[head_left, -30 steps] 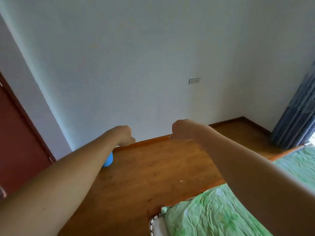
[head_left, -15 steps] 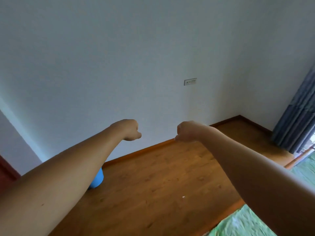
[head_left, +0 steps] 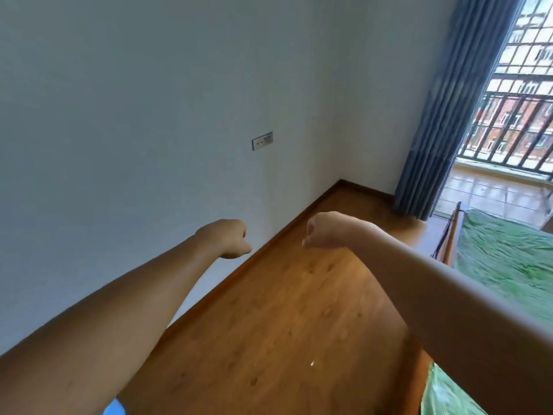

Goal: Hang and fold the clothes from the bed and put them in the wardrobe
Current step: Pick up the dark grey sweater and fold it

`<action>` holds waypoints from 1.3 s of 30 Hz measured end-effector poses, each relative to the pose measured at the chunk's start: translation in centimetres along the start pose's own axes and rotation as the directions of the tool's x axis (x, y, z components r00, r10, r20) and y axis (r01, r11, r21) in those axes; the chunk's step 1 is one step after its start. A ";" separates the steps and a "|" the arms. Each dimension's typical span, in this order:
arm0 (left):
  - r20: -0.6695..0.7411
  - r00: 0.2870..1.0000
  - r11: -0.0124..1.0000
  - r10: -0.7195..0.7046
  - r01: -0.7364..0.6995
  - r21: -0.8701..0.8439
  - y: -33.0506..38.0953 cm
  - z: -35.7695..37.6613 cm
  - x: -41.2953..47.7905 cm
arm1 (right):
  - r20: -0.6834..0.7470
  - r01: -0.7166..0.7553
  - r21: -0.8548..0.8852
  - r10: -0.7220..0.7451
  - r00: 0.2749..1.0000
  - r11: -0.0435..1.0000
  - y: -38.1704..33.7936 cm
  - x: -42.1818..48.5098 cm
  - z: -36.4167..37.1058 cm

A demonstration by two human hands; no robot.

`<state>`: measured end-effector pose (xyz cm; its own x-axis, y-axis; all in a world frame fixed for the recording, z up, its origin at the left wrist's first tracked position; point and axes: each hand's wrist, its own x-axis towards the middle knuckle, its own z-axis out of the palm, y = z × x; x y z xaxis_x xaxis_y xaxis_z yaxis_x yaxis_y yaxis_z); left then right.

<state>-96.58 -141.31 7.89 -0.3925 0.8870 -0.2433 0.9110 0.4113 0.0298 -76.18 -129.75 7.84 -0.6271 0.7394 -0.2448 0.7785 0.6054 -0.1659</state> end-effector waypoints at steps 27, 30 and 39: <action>-0.034 0.824 0.825 0.565 -0.565 0.006 38.7 -13.4 41.3 | -0.119 -0.488 0.128 0.501 0.857 0.864 40.8 15.9 -14.8; -0.031 0.785 0.785 0.619 -0.619 0.021 44.8 -14.8 46.5 | -0.126 -0.515 0.111 0.526 0.841 0.850 46.4 18.2 -17.2; -0.049 0.656 0.657 0.754 -0.752 0.043 61.2 -17.3 65.5 | -0.122 -0.632 0.142 0.647 0.752 0.762 64.2 30.7 -21.1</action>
<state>-68.68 -54.42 10.58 0.4230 0.9016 -0.0900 0.8996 -0.4060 0.1612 -45.96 -61.95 9.86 0.0290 0.9842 -0.1746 0.9931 -0.0483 -0.1068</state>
